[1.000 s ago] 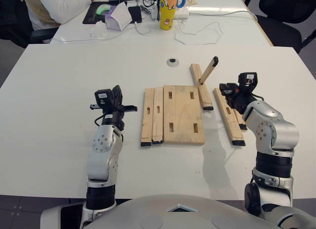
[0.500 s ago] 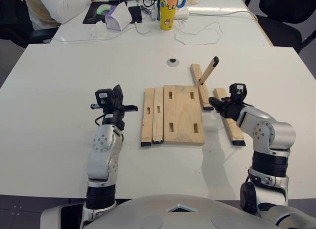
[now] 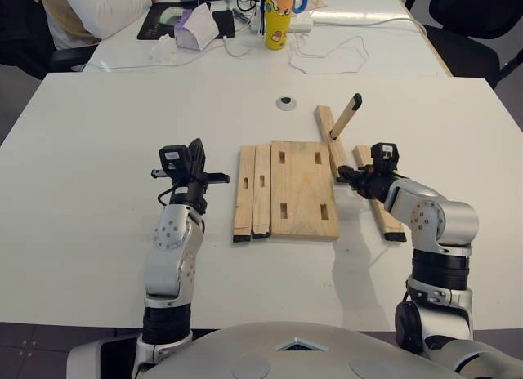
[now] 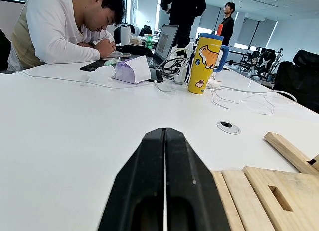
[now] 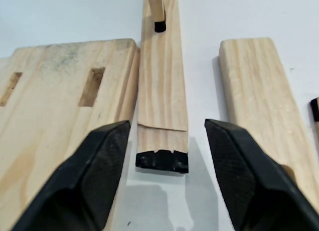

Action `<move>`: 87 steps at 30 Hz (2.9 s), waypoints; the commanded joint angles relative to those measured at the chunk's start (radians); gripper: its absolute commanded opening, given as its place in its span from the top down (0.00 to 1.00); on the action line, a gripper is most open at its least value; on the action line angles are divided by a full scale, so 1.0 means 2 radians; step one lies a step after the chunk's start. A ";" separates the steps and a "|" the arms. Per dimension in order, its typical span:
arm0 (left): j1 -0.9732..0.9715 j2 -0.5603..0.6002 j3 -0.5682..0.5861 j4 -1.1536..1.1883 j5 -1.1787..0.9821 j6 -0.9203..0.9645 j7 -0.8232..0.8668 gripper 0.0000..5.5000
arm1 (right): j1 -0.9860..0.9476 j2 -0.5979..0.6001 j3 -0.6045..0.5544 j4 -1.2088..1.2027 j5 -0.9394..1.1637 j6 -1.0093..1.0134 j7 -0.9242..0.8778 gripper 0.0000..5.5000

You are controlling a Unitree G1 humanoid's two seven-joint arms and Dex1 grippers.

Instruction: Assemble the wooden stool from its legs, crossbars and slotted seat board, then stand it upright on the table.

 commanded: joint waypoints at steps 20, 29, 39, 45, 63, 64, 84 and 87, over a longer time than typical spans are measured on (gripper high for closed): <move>-0.021 0.009 0.004 0.006 -0.002 0.020 -0.018 1.00 | -0.039 0.010 0.065 0.164 -0.072 -0.130 0.001 0.49; -0.023 0.010 0.005 0.006 -0.002 0.022 -0.020 1.00 | -0.056 0.027 0.051 0.187 -0.071 -0.159 -0.001 0.62; -0.033 0.015 0.012 0.008 -0.004 0.024 -0.024 1.00 | -0.106 0.014 0.052 0.161 -0.078 -0.301 0.044 0.62; -0.039 0.004 0.027 0.007 -0.031 0.028 -0.027 1.00 | -0.112 -0.046 0.096 0.178 -0.092 -0.386 0.173 0.62; -0.024 -0.009 0.017 0.007 -0.105 0.095 -0.023 0.88 | -0.036 -0.143 0.115 0.073 -0.068 -0.243 0.259 0.62; -0.023 -0.009 0.016 0.006 -0.104 0.093 -0.021 0.88 | -0.025 -0.156 0.121 0.062 -0.068 -0.230 0.268 0.62; -0.027 -0.008 0.008 0.017 -0.097 0.079 -0.014 0.88 | 0.018 -0.217 0.169 0.058 -0.068 -0.162 0.338 0.63; -0.028 -0.008 0.009 0.018 -0.096 0.077 -0.014 0.88 | 0.003 -0.197 0.144 0.063 -0.053 -0.175 0.331 0.63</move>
